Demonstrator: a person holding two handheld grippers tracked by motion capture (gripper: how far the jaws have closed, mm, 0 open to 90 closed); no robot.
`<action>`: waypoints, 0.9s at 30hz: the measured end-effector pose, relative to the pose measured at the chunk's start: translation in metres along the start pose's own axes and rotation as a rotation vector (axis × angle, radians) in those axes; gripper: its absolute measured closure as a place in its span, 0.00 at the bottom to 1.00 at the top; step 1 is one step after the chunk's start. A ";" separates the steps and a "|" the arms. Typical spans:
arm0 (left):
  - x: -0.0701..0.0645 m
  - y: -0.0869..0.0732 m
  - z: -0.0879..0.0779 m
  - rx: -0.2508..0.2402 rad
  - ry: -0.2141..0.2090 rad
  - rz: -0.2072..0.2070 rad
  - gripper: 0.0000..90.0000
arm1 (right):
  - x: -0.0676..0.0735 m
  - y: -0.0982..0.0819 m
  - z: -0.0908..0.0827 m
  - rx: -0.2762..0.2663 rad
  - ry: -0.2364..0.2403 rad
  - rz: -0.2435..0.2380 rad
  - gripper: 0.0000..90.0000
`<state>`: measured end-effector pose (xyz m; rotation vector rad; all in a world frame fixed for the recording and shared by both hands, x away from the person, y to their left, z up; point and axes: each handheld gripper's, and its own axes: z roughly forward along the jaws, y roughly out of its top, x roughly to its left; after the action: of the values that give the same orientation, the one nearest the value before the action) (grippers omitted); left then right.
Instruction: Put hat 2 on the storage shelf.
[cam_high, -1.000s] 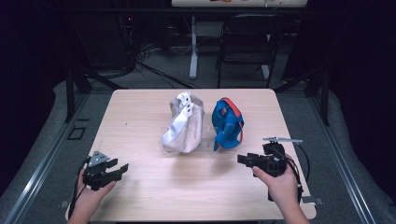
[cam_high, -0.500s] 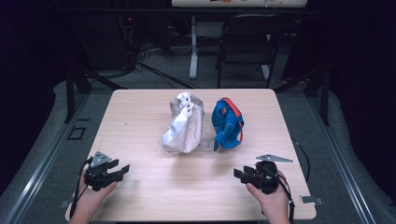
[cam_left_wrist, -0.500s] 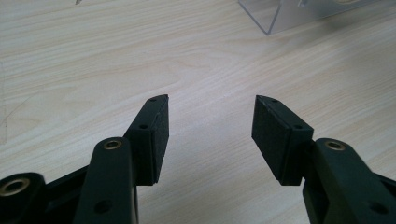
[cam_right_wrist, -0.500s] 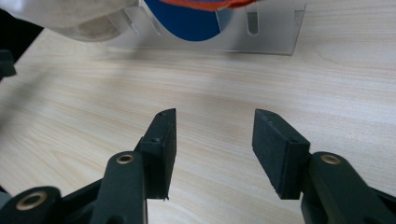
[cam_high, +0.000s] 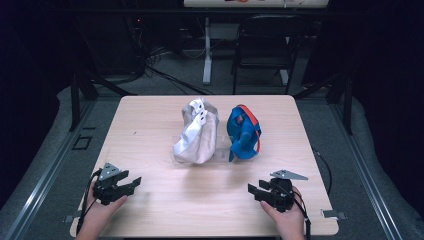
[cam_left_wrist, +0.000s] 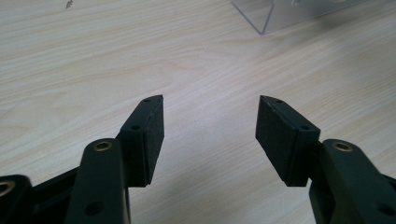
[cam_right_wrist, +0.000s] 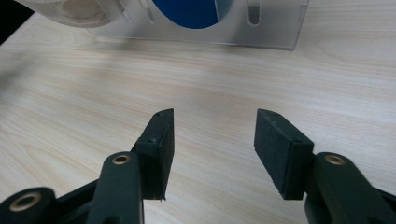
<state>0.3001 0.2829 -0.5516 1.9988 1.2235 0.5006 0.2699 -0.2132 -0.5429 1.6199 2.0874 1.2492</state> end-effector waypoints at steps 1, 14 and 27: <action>0.000 0.000 0.000 0.002 0.000 0.002 0.47 | 0.000 -0.001 0.000 -0.004 -0.003 -0.008 0.53; -0.002 -0.003 0.007 0.005 0.000 0.022 0.45 | 0.004 -0.009 0.014 0.013 -0.043 -0.079 0.51; -0.004 -0.003 0.009 -0.006 0.017 0.059 0.45 | 0.006 -0.008 0.014 0.008 -0.049 -0.111 0.52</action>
<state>0.3020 0.2766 -0.5597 2.0346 1.1751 0.5510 0.2707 -0.2011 -0.5556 1.4993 2.1241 1.1554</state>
